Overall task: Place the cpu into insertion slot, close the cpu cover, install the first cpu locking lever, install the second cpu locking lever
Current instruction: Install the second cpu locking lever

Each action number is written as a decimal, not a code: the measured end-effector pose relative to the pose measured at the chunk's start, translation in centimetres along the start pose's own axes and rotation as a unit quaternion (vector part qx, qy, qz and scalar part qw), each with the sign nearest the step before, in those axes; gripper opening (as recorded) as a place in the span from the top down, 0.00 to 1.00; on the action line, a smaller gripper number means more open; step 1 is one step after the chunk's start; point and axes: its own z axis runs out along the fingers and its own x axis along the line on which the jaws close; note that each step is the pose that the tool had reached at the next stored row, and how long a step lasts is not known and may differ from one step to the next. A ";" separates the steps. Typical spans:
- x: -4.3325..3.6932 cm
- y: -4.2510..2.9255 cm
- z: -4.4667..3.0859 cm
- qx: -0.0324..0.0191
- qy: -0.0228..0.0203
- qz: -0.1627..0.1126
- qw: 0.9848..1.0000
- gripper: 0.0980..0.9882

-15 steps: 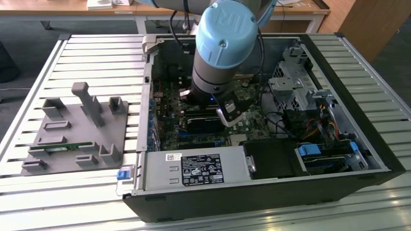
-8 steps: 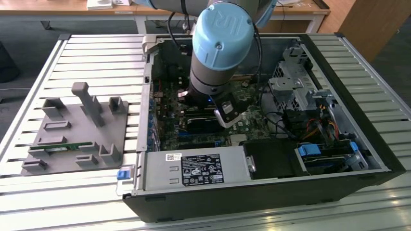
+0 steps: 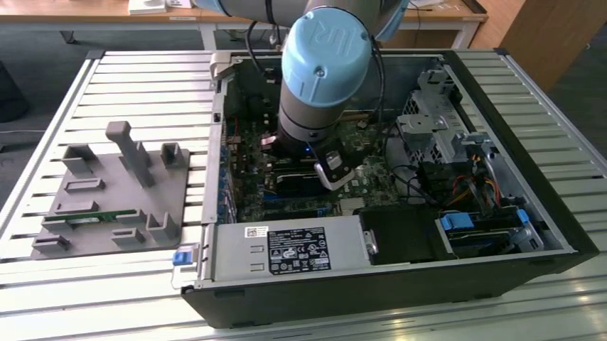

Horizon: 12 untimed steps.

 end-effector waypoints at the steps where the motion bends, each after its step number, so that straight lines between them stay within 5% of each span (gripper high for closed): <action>1: 0.02 -0.01 0.07 0.000 0.000 0.000 1.000 0.99; 12: 0.21 0.24 0.72 0.000 0.000 0.000 1.000 0.99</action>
